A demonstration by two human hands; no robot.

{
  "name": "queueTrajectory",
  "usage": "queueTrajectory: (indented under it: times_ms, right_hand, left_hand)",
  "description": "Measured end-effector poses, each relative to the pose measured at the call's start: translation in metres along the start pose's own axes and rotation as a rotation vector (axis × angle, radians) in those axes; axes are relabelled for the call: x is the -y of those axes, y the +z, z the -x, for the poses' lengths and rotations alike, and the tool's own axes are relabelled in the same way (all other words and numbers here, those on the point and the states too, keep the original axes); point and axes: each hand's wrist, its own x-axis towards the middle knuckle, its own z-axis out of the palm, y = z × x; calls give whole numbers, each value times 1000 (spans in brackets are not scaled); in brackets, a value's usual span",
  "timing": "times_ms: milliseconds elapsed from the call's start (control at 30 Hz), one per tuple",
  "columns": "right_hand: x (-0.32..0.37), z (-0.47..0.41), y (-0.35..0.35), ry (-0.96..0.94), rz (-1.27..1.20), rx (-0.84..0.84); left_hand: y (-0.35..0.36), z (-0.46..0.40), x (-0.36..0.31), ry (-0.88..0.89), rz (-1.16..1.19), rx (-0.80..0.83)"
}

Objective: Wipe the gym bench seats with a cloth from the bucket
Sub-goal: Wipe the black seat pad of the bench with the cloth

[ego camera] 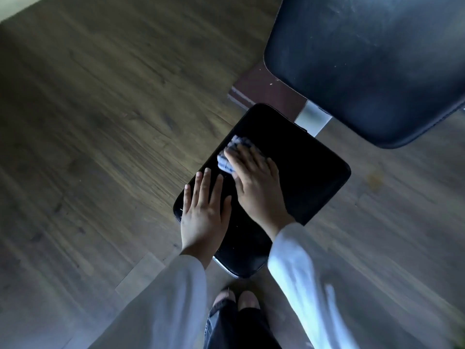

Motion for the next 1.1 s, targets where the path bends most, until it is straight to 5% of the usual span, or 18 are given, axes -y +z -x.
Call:
queueTrajectory:
  times_ms: [300,533,867,1100]
  right_hand:
    - [-38,-13,-10,343,21,-91]
    - [3,-9,1,-13,-24,26]
    - [-30,-27,-4,232,28,-69]
    - [0,-5,3,33,38,-27]
  left_hand:
    - [2,3,-1,-3,-13,-13]
    - [3,3,-1,-17,-16,-25]
    - [3,3,-2,-42,-11,-43]
    - [5,3,1,-14,-5,-58]
